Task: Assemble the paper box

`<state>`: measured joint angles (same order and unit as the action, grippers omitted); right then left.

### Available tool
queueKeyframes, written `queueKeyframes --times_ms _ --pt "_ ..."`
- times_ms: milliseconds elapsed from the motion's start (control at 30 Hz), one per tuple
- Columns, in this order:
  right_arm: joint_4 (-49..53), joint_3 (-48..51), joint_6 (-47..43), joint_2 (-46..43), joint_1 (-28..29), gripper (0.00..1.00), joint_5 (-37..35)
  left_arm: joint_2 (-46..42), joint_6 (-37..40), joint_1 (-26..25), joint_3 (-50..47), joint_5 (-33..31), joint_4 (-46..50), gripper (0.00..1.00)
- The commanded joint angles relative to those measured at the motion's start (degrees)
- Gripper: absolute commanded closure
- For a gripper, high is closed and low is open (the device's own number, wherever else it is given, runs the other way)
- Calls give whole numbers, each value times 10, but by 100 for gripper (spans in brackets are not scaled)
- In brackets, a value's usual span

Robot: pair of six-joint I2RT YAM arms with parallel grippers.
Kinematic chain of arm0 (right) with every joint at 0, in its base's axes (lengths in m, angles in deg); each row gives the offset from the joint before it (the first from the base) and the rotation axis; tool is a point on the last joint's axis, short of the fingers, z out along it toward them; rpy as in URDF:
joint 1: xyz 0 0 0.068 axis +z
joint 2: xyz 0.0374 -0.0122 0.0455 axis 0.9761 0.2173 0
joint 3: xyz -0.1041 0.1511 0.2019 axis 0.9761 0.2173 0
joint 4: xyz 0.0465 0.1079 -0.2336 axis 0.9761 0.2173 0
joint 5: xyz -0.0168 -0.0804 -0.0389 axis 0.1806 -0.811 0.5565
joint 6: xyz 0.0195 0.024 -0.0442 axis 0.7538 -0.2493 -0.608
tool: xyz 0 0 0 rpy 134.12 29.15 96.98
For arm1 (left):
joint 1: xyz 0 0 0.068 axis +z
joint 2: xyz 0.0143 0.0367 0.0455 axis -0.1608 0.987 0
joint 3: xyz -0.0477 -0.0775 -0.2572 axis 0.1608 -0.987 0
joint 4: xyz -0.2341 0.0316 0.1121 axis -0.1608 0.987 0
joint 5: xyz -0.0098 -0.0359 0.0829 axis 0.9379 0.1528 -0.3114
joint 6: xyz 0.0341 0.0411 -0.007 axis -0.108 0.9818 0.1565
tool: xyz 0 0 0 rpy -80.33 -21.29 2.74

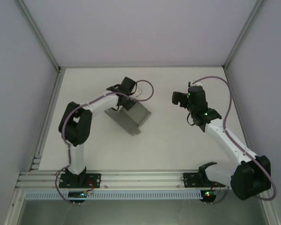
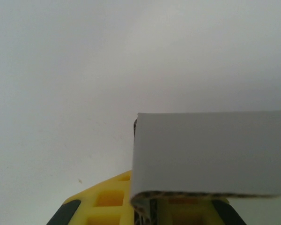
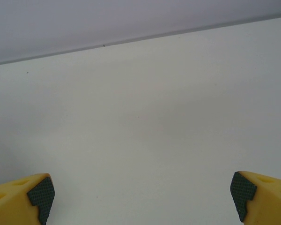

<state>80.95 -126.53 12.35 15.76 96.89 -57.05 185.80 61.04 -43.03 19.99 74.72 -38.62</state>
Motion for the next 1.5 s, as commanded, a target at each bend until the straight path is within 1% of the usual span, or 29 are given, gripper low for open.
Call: queueKeyframes --times_ms 0,67,233,367,467,533,700,800,833,900,1000,1067,1167,1233,1333,1367,1467 --pt "29 12 -5 -16 -4 1 21 -70 179 -10 -2 131 90 100" --pt "34 17 -5 -19 -5 1 26 -90 220 -15 4 163 140 100" --pt "44 20 -6 -24 -9 1 25 -102 281 -38 1 166 197 100" --pt "54 15 -10 -28 -11 1 24 -75 282 -64 7 123 197 100" --pt "59 13 -13 -29 -16 1 23 -39 274 -78 17 98 182 100" --pt "61 13 -12 -30 -17 1 25 -2 269 -90 39 87 193 100" --pt "63 18 -12 -31 -22 1 29 103 239 -109 98 3 170 100" --pt "70 20 -12 -30 -26 1 28 175 220 -110 160 -36 206 100" --pt "72 21 -12 -31 -27 1 27 188 215 -110 173 -42 212 97" --pt "75 24 -11 -34 -30 1 30 196 213 -110 183 -45 214 79" --pt "77 29 -11 -40 -33 1 29 173 220 -109 173 -18 203 55" --pt "79 28 -12 -43 -36 1 30 146 230 -108 155 2 190 44" --pt "80 28 -13 -46 -39 1 39 100 248 -106 128 28 172 36" --pt "79 27 -15 -46 -41 1 49 72 255 -105 112 42 158 33" --pt "78 25 -27 -45 -42 1 62 30 266 -102 93 63 145 12" --pt "75 25 -34 -45 -42 1 66 15 268 -99 85 71 137 0" --pt "54 23 -78 -40 -43 1 98 -34 258 -83 69 117 108 0"
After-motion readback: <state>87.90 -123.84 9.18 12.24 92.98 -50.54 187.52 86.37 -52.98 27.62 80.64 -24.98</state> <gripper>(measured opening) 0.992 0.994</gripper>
